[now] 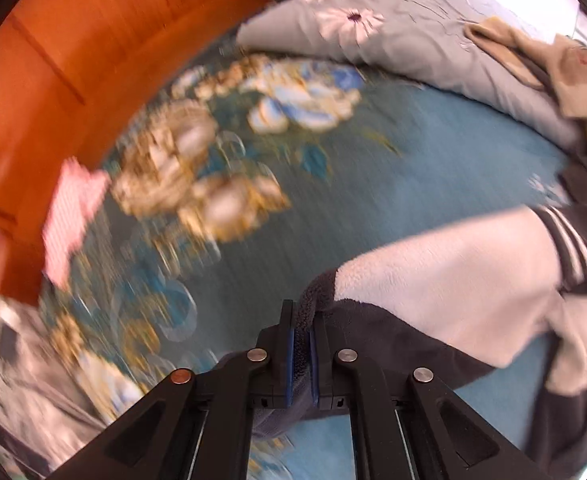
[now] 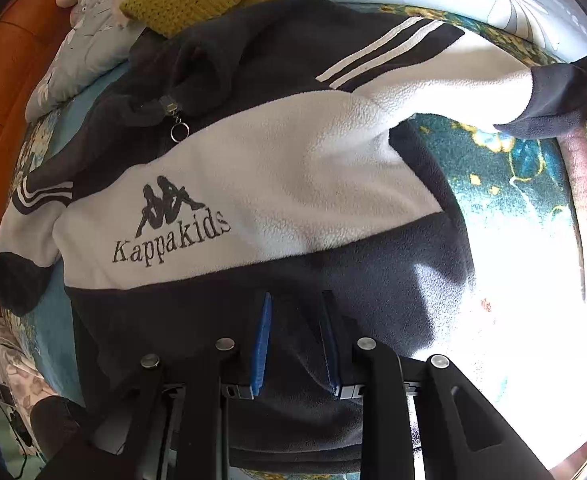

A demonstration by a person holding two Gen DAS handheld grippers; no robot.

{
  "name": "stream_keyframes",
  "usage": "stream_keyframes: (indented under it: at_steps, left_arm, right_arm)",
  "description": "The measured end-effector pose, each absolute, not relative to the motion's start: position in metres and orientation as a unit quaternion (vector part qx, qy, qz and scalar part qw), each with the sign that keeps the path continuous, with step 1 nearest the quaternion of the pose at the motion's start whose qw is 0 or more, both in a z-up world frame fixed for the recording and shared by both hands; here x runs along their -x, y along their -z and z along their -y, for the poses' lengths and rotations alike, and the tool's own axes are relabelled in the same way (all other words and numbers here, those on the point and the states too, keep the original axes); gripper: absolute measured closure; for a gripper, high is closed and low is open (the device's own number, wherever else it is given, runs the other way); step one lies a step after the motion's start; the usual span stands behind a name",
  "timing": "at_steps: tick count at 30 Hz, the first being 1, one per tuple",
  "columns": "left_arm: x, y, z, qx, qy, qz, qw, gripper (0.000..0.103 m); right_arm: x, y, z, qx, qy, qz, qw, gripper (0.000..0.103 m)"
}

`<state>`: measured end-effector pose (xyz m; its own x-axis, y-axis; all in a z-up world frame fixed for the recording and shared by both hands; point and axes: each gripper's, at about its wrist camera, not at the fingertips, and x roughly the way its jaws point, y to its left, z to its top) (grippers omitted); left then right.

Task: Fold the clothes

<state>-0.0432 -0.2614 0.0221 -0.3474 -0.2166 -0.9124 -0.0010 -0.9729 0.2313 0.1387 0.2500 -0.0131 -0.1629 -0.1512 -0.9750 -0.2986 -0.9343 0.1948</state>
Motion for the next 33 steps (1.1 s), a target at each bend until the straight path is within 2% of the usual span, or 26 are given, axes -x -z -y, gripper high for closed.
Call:
stream_keyframes:
  at_steps: [4, 8, 14, 16, 20, 25, 30, 33]
  left_arm:
    - [0.074, 0.013, 0.265, -0.586, 0.794, 0.135, 0.084, 0.096]
    - [0.071, 0.032, 0.264, -0.594, 0.795, 0.089, 0.085, 0.093]
    - [0.05, 0.007, 0.266, -0.564, 0.821, 0.024, 0.086, 0.084]
    - [0.037, -0.008, 0.249, -0.545, 0.836, 0.009, 0.07, 0.084]
    - [0.021, -0.017, 0.189, -0.533, 0.845, -0.002, -0.042, 0.079]
    - [0.018, 0.006, 0.095, -0.565, 0.808, 0.028, -0.163, 0.079]
    - [0.035, 0.038, 0.031, -0.604, 0.77, 0.081, -0.19, 0.079]
    - [0.053, 0.044, 0.021, -0.604, 0.772, 0.084, -0.178, 0.079]
  right_arm:
    - [-0.129, 0.006, -0.253, 0.637, -0.75, -0.174, 0.051, 0.078]
    - [-0.111, -0.003, -0.251, 0.619, -0.767, -0.166, 0.035, 0.078]
    - [-0.06, -0.014, -0.245, 0.586, -0.797, -0.145, 0.018, 0.078]
    - [-0.035, -0.009, -0.241, 0.581, -0.803, -0.135, 0.013, 0.078]
    - [0.005, 0.001, -0.238, 0.585, -0.802, -0.122, 0.013, 0.078]
    - [0.038, 0.01, -0.224, 0.596, -0.801, -0.048, 0.036, 0.078]
    - [0.059, 0.025, -0.218, 0.619, -0.784, -0.017, 0.044, 0.078]
    - [0.069, -0.002, -0.221, 0.576, -0.815, -0.037, 0.04, 0.078]
